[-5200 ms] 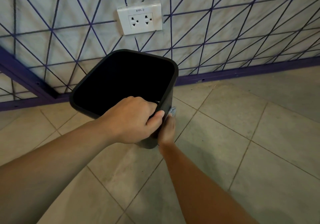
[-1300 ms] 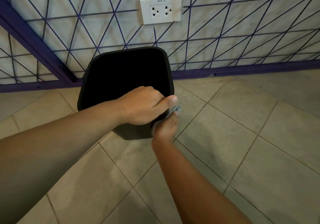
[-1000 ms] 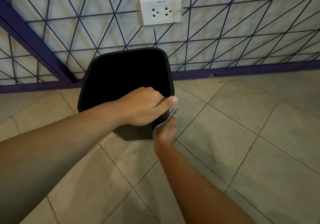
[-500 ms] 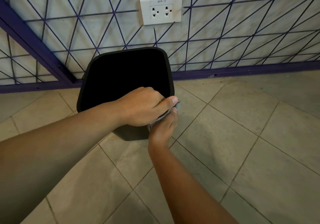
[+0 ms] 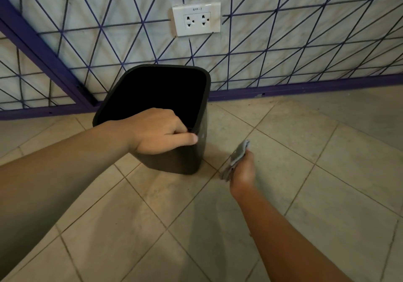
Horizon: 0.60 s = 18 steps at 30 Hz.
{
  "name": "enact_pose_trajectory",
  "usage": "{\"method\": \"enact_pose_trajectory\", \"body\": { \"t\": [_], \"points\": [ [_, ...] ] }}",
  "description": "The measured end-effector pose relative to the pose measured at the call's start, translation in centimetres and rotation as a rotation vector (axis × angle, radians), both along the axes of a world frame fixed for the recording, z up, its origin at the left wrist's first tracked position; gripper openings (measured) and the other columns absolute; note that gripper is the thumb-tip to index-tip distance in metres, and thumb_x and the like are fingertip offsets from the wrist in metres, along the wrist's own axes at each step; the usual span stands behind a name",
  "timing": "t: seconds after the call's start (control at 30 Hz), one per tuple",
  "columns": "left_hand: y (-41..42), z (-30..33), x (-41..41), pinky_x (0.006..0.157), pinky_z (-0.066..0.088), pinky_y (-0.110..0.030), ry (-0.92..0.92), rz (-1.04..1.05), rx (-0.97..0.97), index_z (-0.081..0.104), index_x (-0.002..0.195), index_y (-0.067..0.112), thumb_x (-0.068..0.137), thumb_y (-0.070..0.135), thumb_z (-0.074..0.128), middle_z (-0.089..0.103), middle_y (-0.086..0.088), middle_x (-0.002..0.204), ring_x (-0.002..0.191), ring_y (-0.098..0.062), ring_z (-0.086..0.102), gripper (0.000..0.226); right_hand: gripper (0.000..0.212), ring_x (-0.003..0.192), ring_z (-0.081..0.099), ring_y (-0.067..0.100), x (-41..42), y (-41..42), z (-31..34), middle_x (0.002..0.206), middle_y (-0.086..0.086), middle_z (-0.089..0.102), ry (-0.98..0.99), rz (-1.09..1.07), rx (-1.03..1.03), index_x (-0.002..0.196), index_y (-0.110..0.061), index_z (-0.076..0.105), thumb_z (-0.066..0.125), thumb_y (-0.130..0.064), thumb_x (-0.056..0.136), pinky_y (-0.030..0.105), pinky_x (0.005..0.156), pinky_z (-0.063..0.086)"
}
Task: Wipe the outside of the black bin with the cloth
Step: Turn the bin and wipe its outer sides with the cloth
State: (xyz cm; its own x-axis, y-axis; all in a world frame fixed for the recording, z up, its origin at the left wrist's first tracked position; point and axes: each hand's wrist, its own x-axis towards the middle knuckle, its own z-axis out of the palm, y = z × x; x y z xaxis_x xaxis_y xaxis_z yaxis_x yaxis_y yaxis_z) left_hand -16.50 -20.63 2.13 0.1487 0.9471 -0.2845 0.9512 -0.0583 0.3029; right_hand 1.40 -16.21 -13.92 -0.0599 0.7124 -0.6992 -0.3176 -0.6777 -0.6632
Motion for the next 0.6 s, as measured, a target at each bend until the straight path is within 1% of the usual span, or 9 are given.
{"method": "enact_pose_trajectory", "body": {
  "t": [0.1,0.2,0.27,0.33,0.4,0.47,0.5,0.57,0.6],
  "points": [
    [-1.3,0.6,-0.3,0.066,0.047,-0.047,-0.015,0.019,-0.080,0.053,0.058,0.022,0.077,0.063,0.037,0.057,-0.007,0.067,0.062,-0.023,0.055,0.048,0.060,0.112,0.060,0.025,1.6,-0.7,0.7,0.143,0.016,0.057,0.074,-0.004,0.004,0.161,-0.011,0.041,0.039,-0.044,0.111,0.040,0.094,0.050],
    [-1.7,0.2,0.5,0.078,0.052,-0.042,-0.041,0.144,-0.132,0.061,0.093,0.017,0.089,0.055,0.041,0.065,-0.004,0.090,0.080,-0.019,0.062,0.042,0.061,0.104,0.059,0.021,1.4,-1.5,1.1,0.126,0.008,0.058,0.083,0.080,0.011,0.159,-0.008,0.042,0.053,-0.038,0.107,0.036,0.086,0.049],
    [-2.0,-0.8,1.4,0.090,0.053,-0.038,0.018,0.207,-0.097,0.053,0.125,0.012,0.100,0.052,0.034,0.066,-0.004,0.112,0.098,-0.018,0.063,0.050,0.055,0.094,0.059,0.020,0.9,-2.0,1.3,0.107,0.006,0.059,0.044,0.180,0.004,0.150,-0.009,0.048,0.064,-0.030,0.102,0.034,0.076,0.050],
    [-2.4,-1.6,2.3,0.088,0.055,-0.040,0.083,0.228,0.008,0.049,0.132,0.011,0.101,0.054,0.028,0.067,-0.006,0.112,0.099,-0.019,0.065,0.056,0.054,0.092,0.057,0.022,0.2,-2.4,1.3,0.101,0.009,0.057,-0.008,0.252,-0.047,0.147,-0.010,0.048,0.066,-0.030,0.101,0.036,0.081,0.051],
    [-2.7,-1.8,2.8,0.076,0.056,-0.043,0.133,0.234,0.111,0.054,0.115,0.014,0.101,0.052,0.028,0.068,-0.005,0.090,0.081,-0.018,0.066,0.048,0.056,0.104,0.059,0.027,-0.4,-2.6,1.5,0.108,0.011,0.059,-0.014,0.265,-0.120,0.153,-0.013,0.044,0.060,-0.035,0.104,0.043,0.098,0.049],
    [-2.7,-1.8,3.0,0.068,0.056,-0.045,0.146,0.223,0.171,0.053,0.100,0.018,0.102,0.049,0.030,0.064,-0.003,0.076,0.068,-0.017,0.063,0.038,0.063,0.135,0.054,0.032,-1.3,-2.3,1.2,0.143,0.014,0.057,-0.045,0.270,-0.066,0.165,-0.018,0.032,0.051,-0.041,0.109,0.045,0.118,0.040],
    [-2.7,-1.8,2.9,0.066,0.055,-0.046,0.140,0.212,0.191,0.053,0.096,0.019,0.102,0.048,0.030,0.063,-0.002,0.072,0.065,-0.017,0.063,0.037,0.066,0.149,0.044,0.032,-1.7,-2.3,1.1,0.162,0.013,0.044,-0.050,0.281,-0.016,0.169,-0.021,0.023,0.046,-0.043,0.111,0.046,0.126,0.033],
    [-2.5,-2.0,2.7,0.065,0.054,-0.048,0.128,0.197,0.220,0.053,0.092,0.018,0.100,0.050,0.029,0.062,-0.002,0.071,0.065,-0.019,0.062,0.041,0.074,0.157,0.034,0.034,-3.7,-2.8,1.5,0.173,0.011,0.029,-0.015,0.319,0.019,0.172,-0.027,0.008,0.039,-0.055,0.111,0.051,0.129,0.030],
    [-2.3,-2.2,2.6,0.066,0.054,-0.048,0.128,0.189,0.224,0.054,0.092,0.016,0.099,0.051,0.029,0.062,-0.003,0.072,0.066,-0.021,0.062,0.044,0.085,0.152,0.040,0.037,-4.9,-3.3,1.7,0.170,0.012,0.034,0.028,0.338,0.016,0.172,-0.026,0.007,0.039,-0.068,0.105,0.054,0.123,0.038]
  ]
}}
